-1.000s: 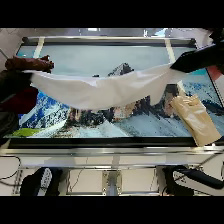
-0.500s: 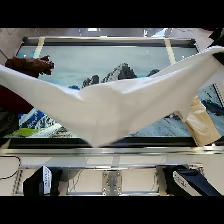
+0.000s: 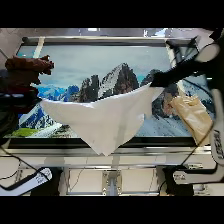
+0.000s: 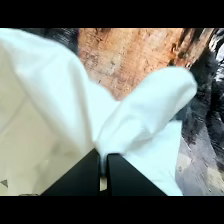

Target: Fold the shirts.

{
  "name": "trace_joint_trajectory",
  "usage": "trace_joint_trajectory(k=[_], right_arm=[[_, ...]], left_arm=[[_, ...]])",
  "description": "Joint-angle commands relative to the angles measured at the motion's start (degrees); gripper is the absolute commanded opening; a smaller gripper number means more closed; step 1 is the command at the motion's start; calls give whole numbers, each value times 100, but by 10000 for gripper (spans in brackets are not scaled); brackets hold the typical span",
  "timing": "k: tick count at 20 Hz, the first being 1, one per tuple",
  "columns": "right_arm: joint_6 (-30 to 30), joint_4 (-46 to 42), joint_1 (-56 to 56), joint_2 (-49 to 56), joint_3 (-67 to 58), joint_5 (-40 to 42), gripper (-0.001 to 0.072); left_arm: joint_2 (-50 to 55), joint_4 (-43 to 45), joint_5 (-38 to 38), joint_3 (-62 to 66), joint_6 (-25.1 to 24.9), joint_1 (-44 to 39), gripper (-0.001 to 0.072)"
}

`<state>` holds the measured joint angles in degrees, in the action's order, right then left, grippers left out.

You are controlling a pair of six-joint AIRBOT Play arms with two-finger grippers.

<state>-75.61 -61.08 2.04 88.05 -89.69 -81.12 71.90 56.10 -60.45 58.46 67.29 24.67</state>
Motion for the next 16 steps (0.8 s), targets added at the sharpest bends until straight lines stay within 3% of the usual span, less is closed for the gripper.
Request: trace_joint_trajectory(k=[1, 4, 7, 8, 9, 10, 11, 13, 16], right_arm=[[-39, 433, 240, 1460, 481, 1204, 17], [-37, 925, 509, 1921, 470, 2588, 17], [-39, 1106, 597, 1897, 72, 3591, 17], [-39, 1117, 592, 1897, -205, 3585, 18], [-39, 1119, 577, 1895, -544, 3488, 73], [-37, 1115, 535, 1875, -927, 3263, 298], [-37, 1091, 483, 1856, -1318, 2938, 453], [-42, 953, 297, 1773, -2188, 1832, 450], [-199, 42, -63, 1327, -2872, 11, 436]], left_arm=[[1397, 219, 1816, -74, 476, -800, 11], [1764, -284, 2826, -74, 474, -1078, 12], [1672, -435, 2957, 96, 474, -1025, 30], [1582, -433, 2959, 155, 472, -1001, 178], [1443, -426, 2959, 201, 472, -979, 450], [1241, -428, 2962, 219, 470, -927, 625], [1014, -428, 2942, 219, 470, -855, 630], [407, -428, 2566, 219, 472, -671, 620], [-562, -411, 743, 184, 472, -627, 620]])
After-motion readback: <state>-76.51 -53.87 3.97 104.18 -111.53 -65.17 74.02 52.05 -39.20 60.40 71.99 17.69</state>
